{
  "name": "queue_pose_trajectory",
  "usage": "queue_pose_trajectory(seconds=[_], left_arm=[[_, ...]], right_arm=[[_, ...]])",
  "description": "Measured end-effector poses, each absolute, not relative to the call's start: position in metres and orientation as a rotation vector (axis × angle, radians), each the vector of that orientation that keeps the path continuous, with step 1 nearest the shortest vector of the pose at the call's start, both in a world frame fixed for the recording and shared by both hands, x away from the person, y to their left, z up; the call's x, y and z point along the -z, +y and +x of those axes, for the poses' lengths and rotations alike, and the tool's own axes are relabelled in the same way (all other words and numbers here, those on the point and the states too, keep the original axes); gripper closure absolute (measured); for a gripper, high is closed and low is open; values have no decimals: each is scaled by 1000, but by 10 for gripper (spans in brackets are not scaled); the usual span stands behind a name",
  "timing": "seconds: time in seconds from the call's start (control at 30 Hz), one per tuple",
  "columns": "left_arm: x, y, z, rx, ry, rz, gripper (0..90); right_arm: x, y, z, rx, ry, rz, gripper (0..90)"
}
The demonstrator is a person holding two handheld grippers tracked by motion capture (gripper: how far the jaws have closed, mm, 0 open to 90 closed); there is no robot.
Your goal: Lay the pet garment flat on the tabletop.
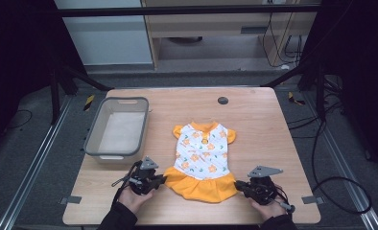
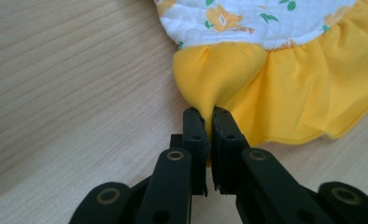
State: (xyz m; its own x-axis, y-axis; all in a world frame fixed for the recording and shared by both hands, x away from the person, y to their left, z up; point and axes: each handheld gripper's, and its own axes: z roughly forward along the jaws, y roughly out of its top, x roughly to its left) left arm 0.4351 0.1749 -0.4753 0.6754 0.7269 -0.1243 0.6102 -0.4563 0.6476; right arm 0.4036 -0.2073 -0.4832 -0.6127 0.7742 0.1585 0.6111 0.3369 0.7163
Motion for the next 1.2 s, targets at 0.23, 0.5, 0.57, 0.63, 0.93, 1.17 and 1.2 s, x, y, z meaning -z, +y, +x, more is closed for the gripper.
queue_pose_trajectory(seconds=[0.23, 0.5, 0.57, 0.63, 0.93, 1.17, 1.2], left_arm=[[481, 166, 432, -309, 978, 2239, 735], [450, 166, 424, -429, 875, 2039, 597], [449, 157, 427, -410, 845, 2039, 646], [452, 147, 432, -395, 823, 2060, 673], [489, 122, 447, -327, 848, 2254, 735], [492, 126, 440, -265, 847, 2257, 724], [492, 126, 438, -255, 846, 2255, 724]], right_arm=[[488, -213, 409, -1077, 2354, 1275, 811], [470, -212, 404, -1254, 2228, 1189, 822], [468, -208, 408, -1291, 2211, 1176, 845], [468, -203, 413, -1315, 2213, 1168, 866], [489, -176, 426, -1229, 2348, 1110, 883], [498, -173, 424, -1173, 2398, 1110, 871], [499, -172, 424, -1159, 2402, 1108, 870]])
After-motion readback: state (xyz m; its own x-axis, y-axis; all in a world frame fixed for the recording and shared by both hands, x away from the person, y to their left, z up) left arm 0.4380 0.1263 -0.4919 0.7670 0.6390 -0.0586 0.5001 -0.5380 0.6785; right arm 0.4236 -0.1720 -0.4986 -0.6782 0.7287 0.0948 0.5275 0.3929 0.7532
